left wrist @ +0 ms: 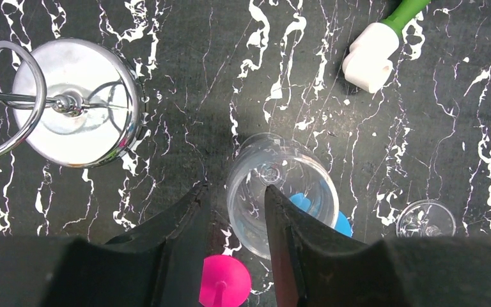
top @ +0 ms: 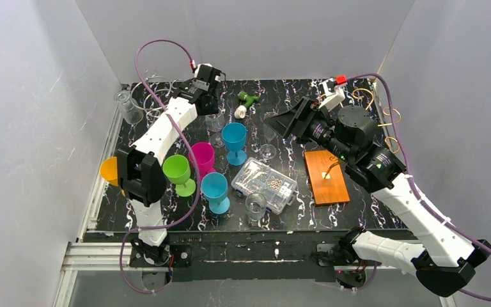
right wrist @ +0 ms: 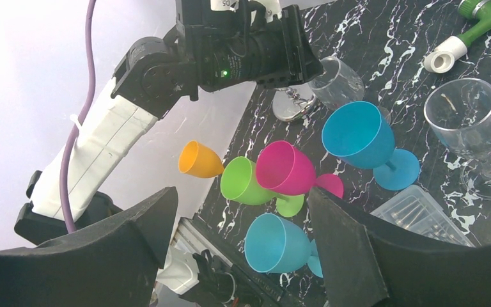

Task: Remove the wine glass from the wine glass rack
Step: Place the wine glass at the center of the board.

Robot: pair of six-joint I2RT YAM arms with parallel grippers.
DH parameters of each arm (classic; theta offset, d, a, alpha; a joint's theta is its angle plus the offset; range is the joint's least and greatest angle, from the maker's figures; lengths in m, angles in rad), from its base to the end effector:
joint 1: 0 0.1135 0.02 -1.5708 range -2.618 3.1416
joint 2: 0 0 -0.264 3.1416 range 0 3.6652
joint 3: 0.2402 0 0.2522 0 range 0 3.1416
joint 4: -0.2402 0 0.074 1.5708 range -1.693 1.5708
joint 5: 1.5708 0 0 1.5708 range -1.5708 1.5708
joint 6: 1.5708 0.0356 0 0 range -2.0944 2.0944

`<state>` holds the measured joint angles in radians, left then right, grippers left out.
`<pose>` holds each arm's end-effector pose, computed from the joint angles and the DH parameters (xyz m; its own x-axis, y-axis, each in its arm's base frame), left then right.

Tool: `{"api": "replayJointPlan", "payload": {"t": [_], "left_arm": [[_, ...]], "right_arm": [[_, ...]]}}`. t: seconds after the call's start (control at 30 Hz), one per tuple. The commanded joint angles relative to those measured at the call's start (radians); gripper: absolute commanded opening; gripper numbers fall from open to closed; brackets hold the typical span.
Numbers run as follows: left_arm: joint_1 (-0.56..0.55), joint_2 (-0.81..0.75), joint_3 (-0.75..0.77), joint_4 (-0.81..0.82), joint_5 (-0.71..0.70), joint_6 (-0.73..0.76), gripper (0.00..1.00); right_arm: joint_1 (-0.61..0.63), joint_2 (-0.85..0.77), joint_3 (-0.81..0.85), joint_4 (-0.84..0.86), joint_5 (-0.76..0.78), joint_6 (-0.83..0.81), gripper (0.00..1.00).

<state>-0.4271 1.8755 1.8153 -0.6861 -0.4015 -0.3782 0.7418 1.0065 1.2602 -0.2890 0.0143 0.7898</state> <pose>0.3932 -0.1637 0.3380 -0.6186 -0.0919 -0.7803 -0.1165 0.9929 -0.0245 0.1555 0.1418 0.4523 -0.4906 0.5136 -0.7039 -0.4497 0.5427 0.7094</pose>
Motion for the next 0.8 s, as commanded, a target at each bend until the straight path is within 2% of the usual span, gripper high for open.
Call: {"api": "replayJointPlan", "payload": {"t": [0.0, 0.1, 0.3, 0.4, 0.43, 0.47, 0.5, 0.63, 0.77], "left_arm": [[0.005, -0.033, 0.043, -0.032, 0.012, 0.003, 0.36], [0.005, -0.044, 0.064, -0.048, 0.017, 0.007, 0.40], [0.003, -0.068, 0.133, -0.093, 0.047, 0.010, 0.54], [-0.004, -0.094, 0.156, -0.102, 0.056, 0.015, 0.65], [-0.009, -0.104, 0.163, -0.104, 0.061, 0.019, 0.73], [-0.012, -0.115, 0.171, -0.106, 0.064, 0.026, 0.87], [-0.015, -0.126, 0.179, -0.110, 0.071, 0.031, 0.97], [-0.026, -0.177, 0.208, -0.119, 0.126, 0.062, 0.98], [-0.031, -0.256, 0.194, -0.115, 0.148, 0.074, 0.98]], "right_arm": [[0.000, -0.025, 0.007, 0.050, -0.008, 0.002, 0.84], [0.001, -0.025, 0.008, 0.050, -0.008, 0.002, 0.84], [0.001, -0.026, 0.017, 0.044, -0.008, -0.007, 0.86], [0.001, -0.025, 0.023, 0.039, -0.008, -0.015, 0.87], [0.001, -0.026, 0.025, 0.038, -0.007, -0.018, 0.87], [0.001, -0.027, 0.025, 0.039, -0.008, -0.022, 0.88], [0.001, -0.030, 0.027, 0.038, -0.007, -0.025, 0.89], [0.001, -0.030, 0.041, 0.016, -0.001, -0.040, 0.98], [0.001, -0.020, 0.058, -0.007, -0.003, -0.054, 0.98]]}}
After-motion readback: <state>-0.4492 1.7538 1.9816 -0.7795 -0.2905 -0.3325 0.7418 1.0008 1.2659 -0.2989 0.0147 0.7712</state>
